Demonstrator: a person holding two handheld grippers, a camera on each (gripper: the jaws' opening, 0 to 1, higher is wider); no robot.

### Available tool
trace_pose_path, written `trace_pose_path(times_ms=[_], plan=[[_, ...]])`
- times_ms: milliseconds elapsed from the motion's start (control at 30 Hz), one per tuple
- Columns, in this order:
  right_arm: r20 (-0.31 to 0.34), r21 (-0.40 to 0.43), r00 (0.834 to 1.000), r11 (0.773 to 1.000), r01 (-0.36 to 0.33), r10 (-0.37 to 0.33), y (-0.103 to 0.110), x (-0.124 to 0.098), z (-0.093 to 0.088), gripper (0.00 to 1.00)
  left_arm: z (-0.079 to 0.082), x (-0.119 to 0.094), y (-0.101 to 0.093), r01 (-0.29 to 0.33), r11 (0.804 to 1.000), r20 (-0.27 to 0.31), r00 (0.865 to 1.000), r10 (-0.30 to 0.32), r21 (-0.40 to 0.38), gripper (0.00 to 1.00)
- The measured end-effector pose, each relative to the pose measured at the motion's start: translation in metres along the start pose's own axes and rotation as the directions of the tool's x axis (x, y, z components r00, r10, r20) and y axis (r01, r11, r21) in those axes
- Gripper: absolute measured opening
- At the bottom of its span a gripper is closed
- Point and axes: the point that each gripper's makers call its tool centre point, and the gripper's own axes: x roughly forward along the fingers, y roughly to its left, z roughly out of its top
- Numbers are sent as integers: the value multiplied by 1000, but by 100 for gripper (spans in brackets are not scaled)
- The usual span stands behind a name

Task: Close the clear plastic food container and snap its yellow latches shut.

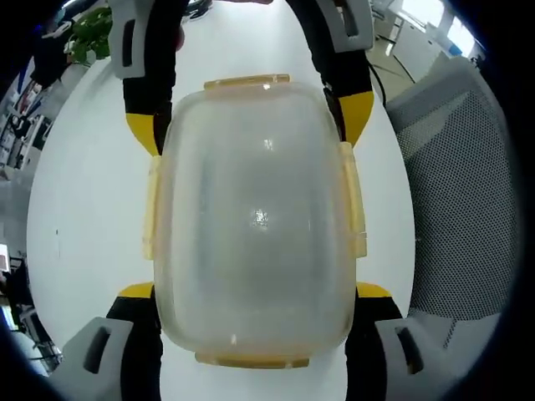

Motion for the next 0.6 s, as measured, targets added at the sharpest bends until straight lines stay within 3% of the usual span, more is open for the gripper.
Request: trace_pose_path(times_ms=[600], plan=[[-8, 15, 1000, 1000, 15, -15, -4, 15, 27, 82, -29, -6, 4, 3, 1000, -7, 1000, -3, 16, 92]])
